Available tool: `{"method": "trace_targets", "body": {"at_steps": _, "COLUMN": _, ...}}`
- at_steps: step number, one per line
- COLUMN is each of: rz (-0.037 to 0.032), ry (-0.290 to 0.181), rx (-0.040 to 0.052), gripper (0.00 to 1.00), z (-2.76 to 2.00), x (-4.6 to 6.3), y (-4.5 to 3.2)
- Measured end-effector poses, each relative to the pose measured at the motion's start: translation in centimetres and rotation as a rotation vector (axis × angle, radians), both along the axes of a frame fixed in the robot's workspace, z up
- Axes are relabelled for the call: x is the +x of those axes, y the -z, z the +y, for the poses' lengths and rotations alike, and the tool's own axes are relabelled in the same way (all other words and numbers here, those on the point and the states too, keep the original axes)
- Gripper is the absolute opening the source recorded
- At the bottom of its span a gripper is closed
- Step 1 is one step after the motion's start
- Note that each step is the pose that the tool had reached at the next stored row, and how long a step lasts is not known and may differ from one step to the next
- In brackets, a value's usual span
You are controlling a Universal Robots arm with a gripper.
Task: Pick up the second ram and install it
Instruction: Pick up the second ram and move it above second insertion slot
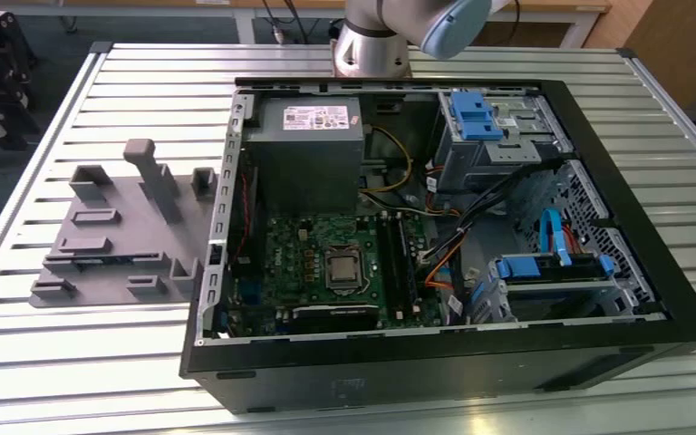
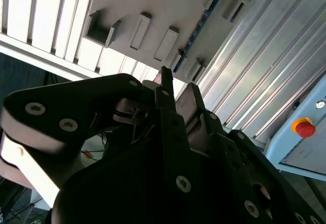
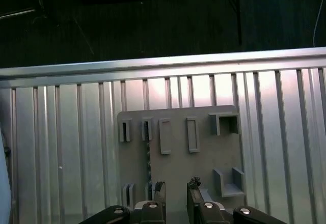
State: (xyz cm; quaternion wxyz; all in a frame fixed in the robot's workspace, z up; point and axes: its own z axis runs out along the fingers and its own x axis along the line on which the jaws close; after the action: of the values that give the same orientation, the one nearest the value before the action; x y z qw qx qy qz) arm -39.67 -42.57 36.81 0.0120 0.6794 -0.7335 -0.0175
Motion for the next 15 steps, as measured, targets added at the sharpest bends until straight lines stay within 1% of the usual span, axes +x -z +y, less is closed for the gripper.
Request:
{"method": "trace_targets", "body": {"at_steps": 5, "rz": -0.0004, "ry": -0.015, "rx": 0.0002, "gripper": 0.31, "z": -0.03, "x": -0.09, "y": 0.11}}
{"method": "trace_targets", "body": {"at_steps": 15, "rz": -0.0011, "ry": -0.025, "rx": 0.0001, "gripper": 0.31, "z": -0.15, "x": -0.14, "y": 0.8}}
